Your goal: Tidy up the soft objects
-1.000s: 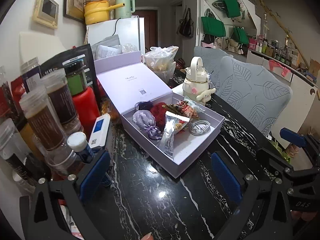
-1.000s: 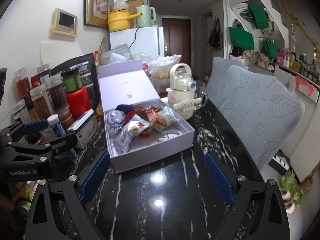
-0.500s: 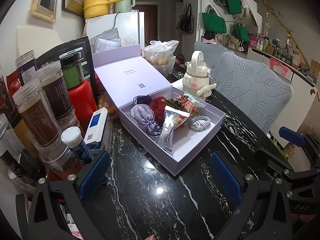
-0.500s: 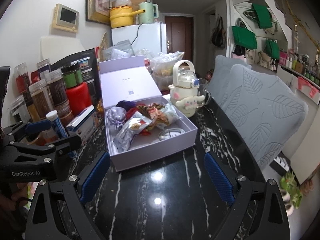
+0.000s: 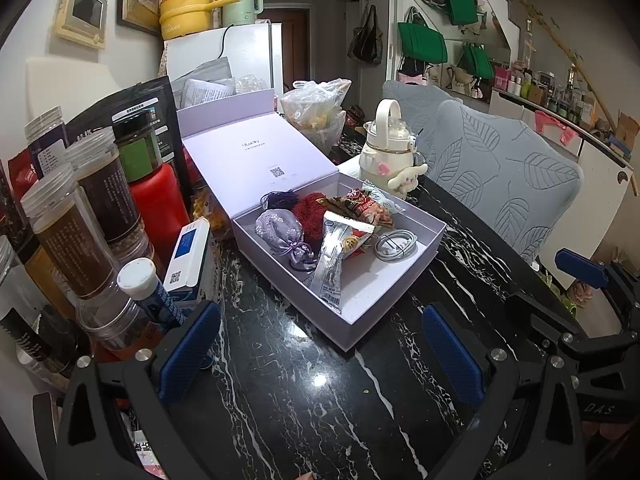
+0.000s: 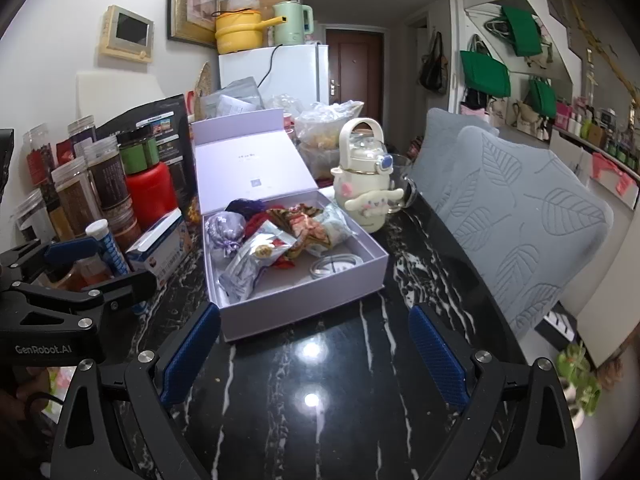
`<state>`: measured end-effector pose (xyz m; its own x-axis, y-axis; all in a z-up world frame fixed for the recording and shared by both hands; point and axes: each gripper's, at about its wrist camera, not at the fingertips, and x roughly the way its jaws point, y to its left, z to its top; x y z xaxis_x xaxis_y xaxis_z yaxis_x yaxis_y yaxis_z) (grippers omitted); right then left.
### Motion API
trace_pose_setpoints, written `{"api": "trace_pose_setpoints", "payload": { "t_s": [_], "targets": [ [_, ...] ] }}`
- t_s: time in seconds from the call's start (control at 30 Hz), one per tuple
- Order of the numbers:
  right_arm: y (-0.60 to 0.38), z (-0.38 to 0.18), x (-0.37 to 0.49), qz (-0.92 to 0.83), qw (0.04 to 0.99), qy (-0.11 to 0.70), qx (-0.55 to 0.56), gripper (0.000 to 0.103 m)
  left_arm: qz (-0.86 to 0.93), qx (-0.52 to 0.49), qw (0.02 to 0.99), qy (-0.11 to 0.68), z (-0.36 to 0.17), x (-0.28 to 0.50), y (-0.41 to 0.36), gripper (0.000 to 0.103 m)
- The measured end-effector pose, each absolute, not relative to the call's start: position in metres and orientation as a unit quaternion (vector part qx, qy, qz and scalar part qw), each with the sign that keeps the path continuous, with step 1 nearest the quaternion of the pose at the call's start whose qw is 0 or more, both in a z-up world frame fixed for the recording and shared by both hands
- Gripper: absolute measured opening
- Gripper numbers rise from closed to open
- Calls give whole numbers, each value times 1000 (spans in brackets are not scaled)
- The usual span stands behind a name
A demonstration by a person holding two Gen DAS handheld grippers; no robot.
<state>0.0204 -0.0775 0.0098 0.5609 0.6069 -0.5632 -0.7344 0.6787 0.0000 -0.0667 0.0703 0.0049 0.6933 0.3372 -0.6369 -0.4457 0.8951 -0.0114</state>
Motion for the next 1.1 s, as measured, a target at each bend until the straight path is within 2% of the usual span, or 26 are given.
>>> {"api": "trace_pose_setpoints", "payload": {
  "t_s": [1.1],
  "targets": [
    [-86, 8, 20, 369, 879, 274, -124, 96, 189, -88, 912, 353, -2, -61, 65, 103]
  ]
}}
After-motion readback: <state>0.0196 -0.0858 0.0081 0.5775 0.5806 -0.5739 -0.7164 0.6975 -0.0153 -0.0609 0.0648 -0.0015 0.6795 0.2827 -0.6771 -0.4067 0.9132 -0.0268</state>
